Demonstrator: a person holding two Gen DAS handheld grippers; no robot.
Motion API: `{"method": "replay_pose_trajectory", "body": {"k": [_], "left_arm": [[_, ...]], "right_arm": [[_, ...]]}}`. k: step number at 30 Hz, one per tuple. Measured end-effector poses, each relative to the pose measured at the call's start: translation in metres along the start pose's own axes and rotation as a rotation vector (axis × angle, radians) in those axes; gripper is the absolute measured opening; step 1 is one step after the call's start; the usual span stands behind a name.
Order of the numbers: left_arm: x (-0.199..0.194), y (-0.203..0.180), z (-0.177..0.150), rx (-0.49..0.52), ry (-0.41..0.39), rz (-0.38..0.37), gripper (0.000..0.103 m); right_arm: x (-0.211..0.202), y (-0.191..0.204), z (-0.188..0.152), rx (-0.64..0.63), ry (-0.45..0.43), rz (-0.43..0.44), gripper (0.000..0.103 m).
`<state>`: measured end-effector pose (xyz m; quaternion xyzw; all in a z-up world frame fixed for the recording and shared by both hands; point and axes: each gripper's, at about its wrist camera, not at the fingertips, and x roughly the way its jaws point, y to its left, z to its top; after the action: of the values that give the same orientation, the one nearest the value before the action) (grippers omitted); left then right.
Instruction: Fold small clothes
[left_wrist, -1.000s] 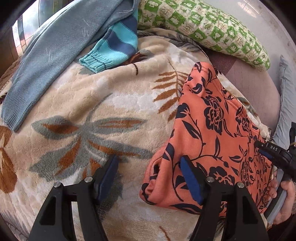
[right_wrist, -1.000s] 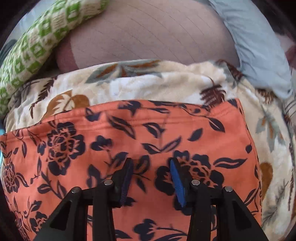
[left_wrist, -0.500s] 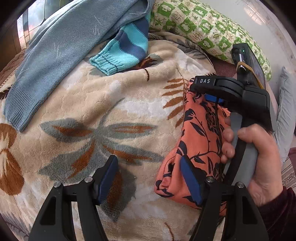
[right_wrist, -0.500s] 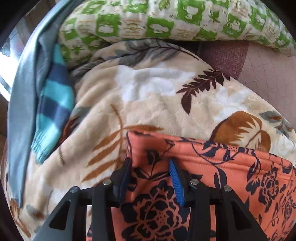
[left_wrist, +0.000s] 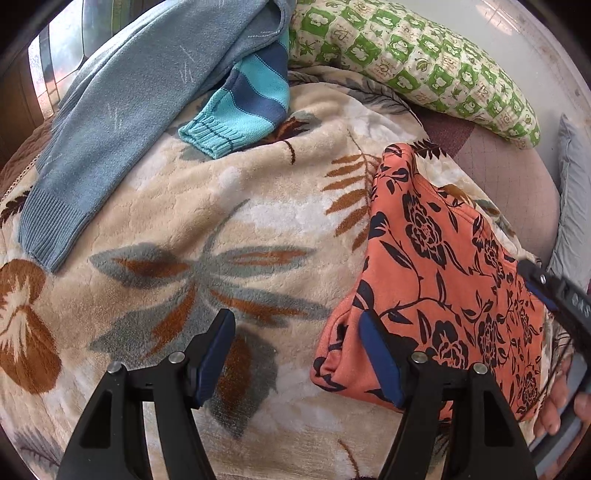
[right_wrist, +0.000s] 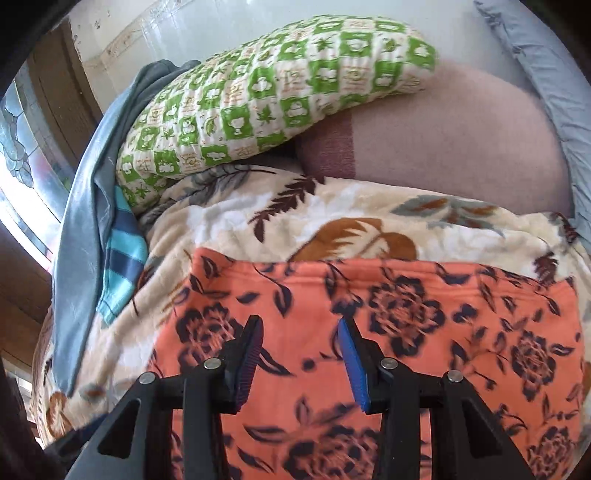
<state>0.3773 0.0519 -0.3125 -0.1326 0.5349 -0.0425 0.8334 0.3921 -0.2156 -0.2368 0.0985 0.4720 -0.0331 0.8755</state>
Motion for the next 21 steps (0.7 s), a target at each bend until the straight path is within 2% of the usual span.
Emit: {"method": "replay_pose_trajectory", "body": {"k": [3,6,7,8,11,13,16,17,18,20,21], "left_arm": [[0.003,-0.003,-0.002,0.024,-0.007,0.028,0.071],[0.011,-0.008,-0.005,0.056,-0.002,0.067,0.071],[0.012,-0.009,-0.006,0.057,0.003,0.067,0.071],[0.011,-0.008,-0.006,0.053,0.002,0.063,0.071],[0.0,0.002,-0.003,0.02,-0.019,0.036,0.071],[-0.01,0.011,-0.001,0.003,-0.056,0.054,0.071],[-0.021,0.021,0.001,-0.015,-0.094,0.086,0.071],[-0.023,0.023,0.001,-0.015,-0.1,0.086,0.071],[-0.025,0.023,-0.001,-0.008,-0.106,0.087,0.071],[-0.024,0.021,-0.006,0.029,-0.111,0.102,0.071],[-0.02,0.019,-0.008,0.055,-0.104,0.118,0.071]], "right_arm": [[-0.013,-0.034,-0.041,0.003,0.047,-0.068,0.045],[0.0,-0.064,-0.089,-0.011,0.168,-0.156,0.047],[0.002,-0.072,-0.101,-0.005,0.174,-0.138,0.047],[-0.006,-0.077,-0.107,-0.005,0.127,-0.114,0.048],[-0.024,-0.083,-0.11,0.033,0.131,-0.081,0.048],[-0.043,-0.086,-0.112,0.058,0.082,-0.031,0.048],[-0.065,-0.091,-0.119,0.038,-0.003,0.0,0.047],[-0.069,-0.092,-0.121,0.031,-0.028,-0.003,0.042],[-0.067,-0.091,-0.123,0.023,-0.038,-0.007,0.03],[-0.055,-0.095,-0.129,0.011,-0.011,-0.011,0.023],[-0.046,-0.098,-0.134,0.009,0.007,-0.022,0.023]]}}
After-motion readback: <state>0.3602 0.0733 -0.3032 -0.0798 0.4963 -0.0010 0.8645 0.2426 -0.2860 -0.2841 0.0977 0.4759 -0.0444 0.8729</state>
